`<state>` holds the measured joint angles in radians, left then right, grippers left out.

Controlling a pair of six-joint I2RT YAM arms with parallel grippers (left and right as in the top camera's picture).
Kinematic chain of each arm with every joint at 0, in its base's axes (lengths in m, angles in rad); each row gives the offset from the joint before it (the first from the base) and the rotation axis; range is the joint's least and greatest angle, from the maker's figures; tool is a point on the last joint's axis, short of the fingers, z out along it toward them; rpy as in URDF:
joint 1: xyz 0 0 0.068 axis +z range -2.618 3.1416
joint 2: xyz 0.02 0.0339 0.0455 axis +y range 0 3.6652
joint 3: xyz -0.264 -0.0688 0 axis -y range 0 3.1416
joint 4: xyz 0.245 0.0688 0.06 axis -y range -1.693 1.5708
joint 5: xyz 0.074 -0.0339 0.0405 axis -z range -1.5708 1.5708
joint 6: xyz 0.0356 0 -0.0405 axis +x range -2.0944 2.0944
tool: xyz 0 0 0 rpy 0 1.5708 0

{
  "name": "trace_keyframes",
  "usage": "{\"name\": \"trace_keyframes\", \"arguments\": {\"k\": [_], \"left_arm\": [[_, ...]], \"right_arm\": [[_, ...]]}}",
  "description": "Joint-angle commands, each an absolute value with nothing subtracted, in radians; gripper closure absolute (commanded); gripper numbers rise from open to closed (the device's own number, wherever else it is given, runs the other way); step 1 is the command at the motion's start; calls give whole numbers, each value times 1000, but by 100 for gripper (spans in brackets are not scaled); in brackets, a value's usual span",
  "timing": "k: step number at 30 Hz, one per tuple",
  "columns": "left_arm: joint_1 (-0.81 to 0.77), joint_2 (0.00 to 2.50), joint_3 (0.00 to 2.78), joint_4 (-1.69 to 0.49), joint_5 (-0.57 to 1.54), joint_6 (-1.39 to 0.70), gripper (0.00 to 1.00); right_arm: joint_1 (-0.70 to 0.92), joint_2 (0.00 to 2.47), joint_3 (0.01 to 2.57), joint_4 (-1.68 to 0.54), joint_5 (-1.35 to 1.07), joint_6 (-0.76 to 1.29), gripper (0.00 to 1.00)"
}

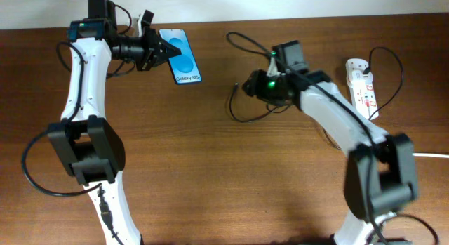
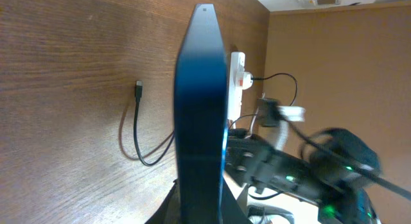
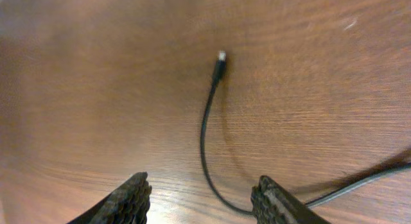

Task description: Plug charger to phone and switch on socket

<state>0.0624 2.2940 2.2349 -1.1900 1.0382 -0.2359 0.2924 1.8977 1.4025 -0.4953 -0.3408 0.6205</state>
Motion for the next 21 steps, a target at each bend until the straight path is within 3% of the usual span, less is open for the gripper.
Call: {"name": "trace_keyframes", "arguments": {"k": [1, 5, 15, 16, 17, 21], "left_arm": [[68, 2262, 2243, -1191, 1068, -207, 100], [67, 2262, 2243, -1201, 1065, -208, 100], [67, 2262, 2243, -1198, 1065, -211, 100], [67, 2262, 2243, -1198, 1065, -211, 100], [67, 2262, 2243, -1198, 1065, -211, 100], [65, 2262, 2243, -1205, 1065, -211, 100]], "right_arm": [[340, 2090, 1584, -538, -366, 600, 49], [366, 2227, 1611, -459, -343, 628, 51], [375, 2330, 1610, -405, -265, 689, 71], [375, 2330, 1610, -411, -250, 689, 87], [375, 2330, 1610, -424, -254, 687, 96], [345, 2229, 1611, -610, -407, 384, 96]]}}
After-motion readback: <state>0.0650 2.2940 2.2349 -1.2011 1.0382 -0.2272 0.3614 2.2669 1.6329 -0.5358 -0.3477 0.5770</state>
